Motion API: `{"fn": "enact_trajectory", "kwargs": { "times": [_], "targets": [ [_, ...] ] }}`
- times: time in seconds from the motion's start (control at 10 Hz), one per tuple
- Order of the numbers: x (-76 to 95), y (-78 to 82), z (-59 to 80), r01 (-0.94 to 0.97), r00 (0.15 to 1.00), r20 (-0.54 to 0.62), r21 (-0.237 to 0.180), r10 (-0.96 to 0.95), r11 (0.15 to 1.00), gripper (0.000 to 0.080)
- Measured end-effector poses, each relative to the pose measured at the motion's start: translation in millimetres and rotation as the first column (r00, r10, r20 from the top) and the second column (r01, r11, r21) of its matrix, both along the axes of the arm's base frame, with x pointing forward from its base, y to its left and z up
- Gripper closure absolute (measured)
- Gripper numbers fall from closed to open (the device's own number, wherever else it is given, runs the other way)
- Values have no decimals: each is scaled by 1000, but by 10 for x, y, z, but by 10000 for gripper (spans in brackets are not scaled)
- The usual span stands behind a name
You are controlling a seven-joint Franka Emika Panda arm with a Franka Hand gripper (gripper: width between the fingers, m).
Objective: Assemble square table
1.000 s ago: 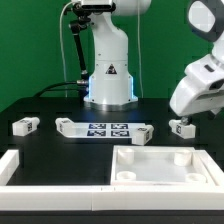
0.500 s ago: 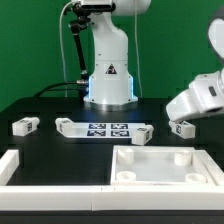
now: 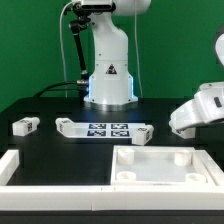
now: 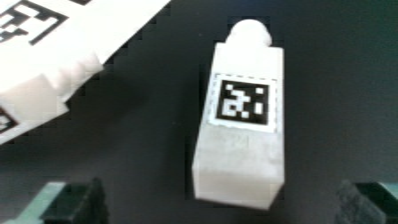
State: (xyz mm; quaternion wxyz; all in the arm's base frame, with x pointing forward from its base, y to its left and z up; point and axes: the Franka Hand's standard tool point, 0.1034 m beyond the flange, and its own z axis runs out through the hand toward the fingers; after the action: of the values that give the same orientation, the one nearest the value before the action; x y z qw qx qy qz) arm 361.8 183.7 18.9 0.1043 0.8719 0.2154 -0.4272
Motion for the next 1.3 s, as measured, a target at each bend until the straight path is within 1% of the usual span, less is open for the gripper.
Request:
{"fn": "enact_trajectory", "kwargs": {
  "times": [0.1, 0.2, 0.5, 0.6, 0.7, 1.3],
  "targets": [
    [-109, -66, -72, 5, 1000, -5, 0, -5, 1000, 150],
    [-176, -105, -101, 8, 1000, -14, -4, -8, 1000, 150],
    [-159, -94, -104, 8, 1000, -11, -2, -8, 1000, 163],
    [-160, -95, -105, 8, 1000, -11, -2, -8, 1000, 336],
    [-161, -95, -106, 8, 1000, -12, -2, -8, 1000, 490],
    [-162, -96, -107, 8, 1000, -12, -2, -8, 1000, 489]
  ]
}}
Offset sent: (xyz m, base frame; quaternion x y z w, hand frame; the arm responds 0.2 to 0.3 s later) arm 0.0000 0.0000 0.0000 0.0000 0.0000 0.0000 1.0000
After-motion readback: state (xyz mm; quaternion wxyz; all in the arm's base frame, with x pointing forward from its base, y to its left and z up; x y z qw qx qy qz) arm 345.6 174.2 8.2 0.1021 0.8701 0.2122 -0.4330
